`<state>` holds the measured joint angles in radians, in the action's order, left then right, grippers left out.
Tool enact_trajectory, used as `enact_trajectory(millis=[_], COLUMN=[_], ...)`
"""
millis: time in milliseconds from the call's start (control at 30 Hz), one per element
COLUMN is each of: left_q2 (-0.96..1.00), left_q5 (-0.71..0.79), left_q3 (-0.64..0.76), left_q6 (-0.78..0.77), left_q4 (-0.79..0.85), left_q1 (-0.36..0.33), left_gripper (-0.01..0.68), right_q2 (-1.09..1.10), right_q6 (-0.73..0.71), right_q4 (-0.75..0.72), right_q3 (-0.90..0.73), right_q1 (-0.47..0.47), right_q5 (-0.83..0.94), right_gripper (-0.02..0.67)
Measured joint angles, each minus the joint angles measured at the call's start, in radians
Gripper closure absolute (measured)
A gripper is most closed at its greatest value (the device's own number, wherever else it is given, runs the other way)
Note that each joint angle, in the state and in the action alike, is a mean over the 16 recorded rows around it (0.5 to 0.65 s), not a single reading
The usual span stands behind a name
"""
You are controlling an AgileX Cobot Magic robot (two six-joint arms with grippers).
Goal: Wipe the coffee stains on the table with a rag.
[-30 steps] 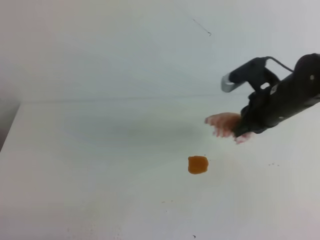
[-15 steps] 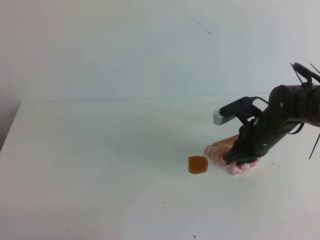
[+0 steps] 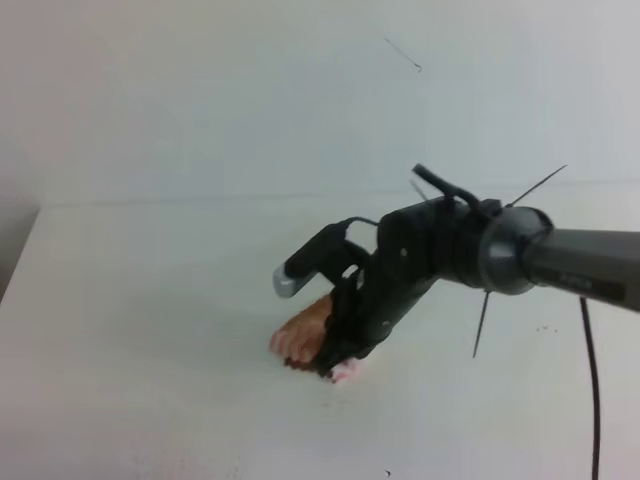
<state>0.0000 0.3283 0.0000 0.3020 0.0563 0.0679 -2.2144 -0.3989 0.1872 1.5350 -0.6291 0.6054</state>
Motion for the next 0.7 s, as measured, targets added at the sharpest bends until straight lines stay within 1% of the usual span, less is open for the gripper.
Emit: enact_trajectory(millis=[167, 267, 333, 467, 700], left_q2=[0.000, 0.000, 0.000, 0.000, 0.000], left_q5=[0.000, 0.000, 0.000, 0.000, 0.000], left_q3=[0.000, 0.000, 0.000, 0.000, 0.000], left_q6=[0.000, 0.000, 0.000, 0.000, 0.000], left_q4=[0.000, 0.000, 0.000, 0.000, 0.000], left_q1=[0.000, 0.000, 0.000, 0.000, 0.000], left_gripper=[0.675, 0.675, 0.675, 0.675, 0.675], right_q2=[-0.017, -0.020, -0.019, -0.012, 0.004], right_q6=[0.032, 0.075, 0.111, 0.199, 0.353], right_q4=[-0.030, -0.073, -0.113, -0.211, -0.374], right_q3=[0.040, 0.052, 0.053, 0.047, 0.029], right_q1=[-0.095, -0.123, -0.124, -0.087, 0.046], right_q5=[0.037, 0.066, 0.084, 0.118, 0.180], right_gripper=[0.618, 0.618, 0.618, 0.618, 0.618])
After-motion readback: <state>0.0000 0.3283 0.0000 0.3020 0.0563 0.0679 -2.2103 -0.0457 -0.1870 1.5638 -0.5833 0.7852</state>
